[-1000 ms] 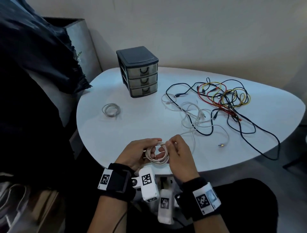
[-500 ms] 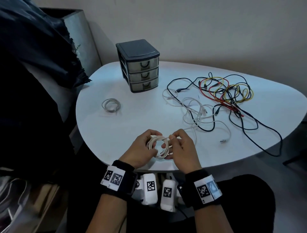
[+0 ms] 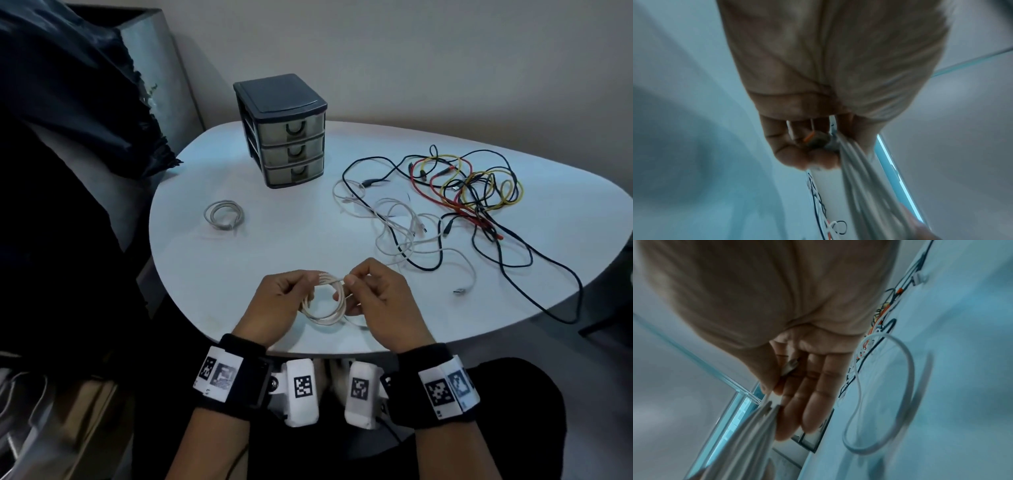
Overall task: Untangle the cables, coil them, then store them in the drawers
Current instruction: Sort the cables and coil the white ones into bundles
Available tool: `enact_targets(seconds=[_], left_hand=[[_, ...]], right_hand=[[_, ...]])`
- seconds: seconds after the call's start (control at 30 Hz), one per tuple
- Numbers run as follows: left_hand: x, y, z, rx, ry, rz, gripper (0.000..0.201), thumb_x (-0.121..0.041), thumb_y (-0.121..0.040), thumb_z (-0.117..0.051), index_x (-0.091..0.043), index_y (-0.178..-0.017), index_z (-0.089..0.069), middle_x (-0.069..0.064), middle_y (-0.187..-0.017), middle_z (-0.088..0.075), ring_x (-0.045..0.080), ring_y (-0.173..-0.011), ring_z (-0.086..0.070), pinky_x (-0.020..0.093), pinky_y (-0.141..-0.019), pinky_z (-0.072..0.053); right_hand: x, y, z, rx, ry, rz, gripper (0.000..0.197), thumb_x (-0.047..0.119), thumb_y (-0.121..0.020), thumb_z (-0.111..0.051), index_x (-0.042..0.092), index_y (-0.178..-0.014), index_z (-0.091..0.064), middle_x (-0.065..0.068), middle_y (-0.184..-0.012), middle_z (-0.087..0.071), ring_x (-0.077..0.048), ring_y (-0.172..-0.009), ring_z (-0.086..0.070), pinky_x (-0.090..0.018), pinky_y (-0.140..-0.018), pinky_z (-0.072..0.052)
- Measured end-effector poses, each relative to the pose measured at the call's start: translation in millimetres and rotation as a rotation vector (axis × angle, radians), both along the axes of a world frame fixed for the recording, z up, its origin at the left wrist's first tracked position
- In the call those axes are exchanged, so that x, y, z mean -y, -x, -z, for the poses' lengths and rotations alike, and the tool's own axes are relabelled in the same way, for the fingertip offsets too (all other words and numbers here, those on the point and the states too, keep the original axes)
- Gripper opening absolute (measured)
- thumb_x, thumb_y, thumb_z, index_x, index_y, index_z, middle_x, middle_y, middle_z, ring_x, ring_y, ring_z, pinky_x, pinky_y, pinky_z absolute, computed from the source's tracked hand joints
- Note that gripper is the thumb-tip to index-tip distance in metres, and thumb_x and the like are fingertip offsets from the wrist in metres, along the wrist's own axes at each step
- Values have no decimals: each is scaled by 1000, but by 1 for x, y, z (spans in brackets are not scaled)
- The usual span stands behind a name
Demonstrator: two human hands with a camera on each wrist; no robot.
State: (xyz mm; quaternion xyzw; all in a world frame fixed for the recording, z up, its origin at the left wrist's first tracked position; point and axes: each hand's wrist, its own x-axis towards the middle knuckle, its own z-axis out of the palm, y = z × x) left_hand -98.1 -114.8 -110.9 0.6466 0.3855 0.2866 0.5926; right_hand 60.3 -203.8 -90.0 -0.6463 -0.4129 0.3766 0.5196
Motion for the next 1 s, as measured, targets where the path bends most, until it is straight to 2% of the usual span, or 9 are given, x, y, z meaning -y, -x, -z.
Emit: enact_targets(seconds=[0.07, 0.13, 0.23, 0.37, 0.5, 0.63, 0.77, 0.87, 1.0], left_hand=[[0, 3, -5, 1, -34, 67, 19, -14, -97, -60, -22, -100, -77, -12, -68, -65, 2, -66, -53, 16, -68, -42], [-1, 5, -6, 1, -46, 132, 21, -10, -94, -64, -23, -106, -75, -10, -73, -69, 0, -69, -56, 13, -70, -43], [-4, 6, -1, -90, -116, 181, 26, -14, -92, -68, -33, -108, -75, 2, -89, -74, 13, -82, -64, 26, -82, -49], [0, 5, 3, -98, -64, 161, 30, -14, -86, -73, -38, -104, -75, -5, -99, -76, 24, -94, -68, 43, -95, -53], [0, 4, 4, -110, -59, 173, 23, -16, -85, -73, -28, -105, -75, -4, -95, -76, 16, -86, -66, 41, -91, -55], [4, 4, -1, 2, 5, 159, 19, -11, -95, -63, -24, -92, -77, -10, -80, -71, 8, -72, -60, 21, -71, -47], [5, 9, 0, 125, 94, 132, 19, -26, -89, -60, -22, -86, -79, -1, -71, -64, 14, -69, -54, 24, -67, -45], [2, 10, 1, 84, 76, 161, 21, -16, -96, -58, -16, -89, -78, 0, -70, -63, 15, -68, -51, 25, -66, -43], [-2, 8, 0, -1, 37, 174, 23, -9, -98, -57, -16, -88, -77, -6, -65, -61, 10, -64, -49, 20, -62, -40]], right_hand=[[5, 1, -1, -35, -6, 3, 16, 8, -100, -53, 3, -84, -55, -16, -74, -70, -21, -63, -65, -38, -66, -60], [9, 2, -1, -47, -8, 6, 16, 10, -101, -51, 4, -85, -53, -16, -77, -70, -23, -64, -67, -40, -65, -60], [10, 2, -2, 15, -17, -8, 16, 15, -103, -48, 12, -88, -48, -14, -82, -69, -27, -65, -67, -39, -57, -58], [10, 5, -4, 59, 10, -13, 15, 23, -104, -44, 20, -89, -45, -10, -82, -72, -29, -65, -70, -44, -58, -61], [12, 5, -9, -1, 7, 15, 14, 20, -105, -43, 17, -91, -44, -13, -80, -71, -28, -60, -71, -38, -54, -59], [13, -1, -14, -10, -18, 18, 12, 14, -102, -51, 10, -90, -52, -11, -76, -72, -22, -61, -70, -33, -57, -57], [17, -20, -16, 220, -32, -13, 13, 17, -91, -68, 22, -80, -68, 10, -82, -68, -4, -75, -62, -19, -70, -48], [22, -26, -17, 387, 35, -49, 13, 24, -88, -71, 32, -78, -70, 17, -86, -60, -4, -84, -54, -8, -71, -36], [21, -25, -4, 518, 136, -84, 15, 26, -89, -69, 26, -74, -69, 16, -83, -58, -4, -83, -52, -12, -68, -33]])
